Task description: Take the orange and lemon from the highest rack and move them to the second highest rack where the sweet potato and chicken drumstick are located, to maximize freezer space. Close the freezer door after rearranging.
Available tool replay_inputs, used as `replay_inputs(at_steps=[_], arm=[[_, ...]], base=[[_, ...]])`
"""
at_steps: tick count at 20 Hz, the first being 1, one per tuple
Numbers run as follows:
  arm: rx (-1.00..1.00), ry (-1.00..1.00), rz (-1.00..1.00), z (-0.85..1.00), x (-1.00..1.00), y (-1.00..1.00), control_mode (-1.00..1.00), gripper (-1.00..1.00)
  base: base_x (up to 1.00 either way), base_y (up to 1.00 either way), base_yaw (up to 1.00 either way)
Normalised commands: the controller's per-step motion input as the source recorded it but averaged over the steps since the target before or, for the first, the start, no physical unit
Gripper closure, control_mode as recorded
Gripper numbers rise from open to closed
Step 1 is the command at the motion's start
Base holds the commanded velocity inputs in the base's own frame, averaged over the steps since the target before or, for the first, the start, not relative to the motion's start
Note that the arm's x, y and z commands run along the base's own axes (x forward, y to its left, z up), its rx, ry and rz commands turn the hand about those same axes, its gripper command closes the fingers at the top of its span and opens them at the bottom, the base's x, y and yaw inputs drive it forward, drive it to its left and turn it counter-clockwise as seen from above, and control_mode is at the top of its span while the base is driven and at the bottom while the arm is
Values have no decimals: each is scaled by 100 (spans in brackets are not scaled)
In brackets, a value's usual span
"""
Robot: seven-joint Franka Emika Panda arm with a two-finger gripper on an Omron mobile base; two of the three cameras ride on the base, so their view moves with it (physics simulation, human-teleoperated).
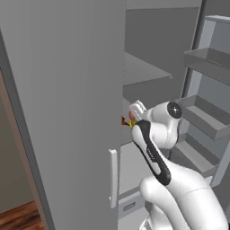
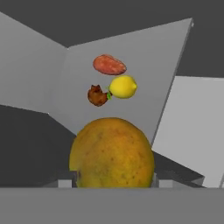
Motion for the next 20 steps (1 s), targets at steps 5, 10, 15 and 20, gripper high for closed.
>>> replay_inputs(at_steps=[5, 10, 15, 20], arm=[[0, 20, 0, -26, 59, -6, -100, 100], [0, 7, 0, -32, 53, 0, -100, 100], [0, 1, 0, -33, 55, 0, -100, 100], [0, 8, 0, -37, 50, 13, -100, 100]], base=[[0, 0, 0], [0, 0, 0], [0, 0, 0], [0, 0, 0]])
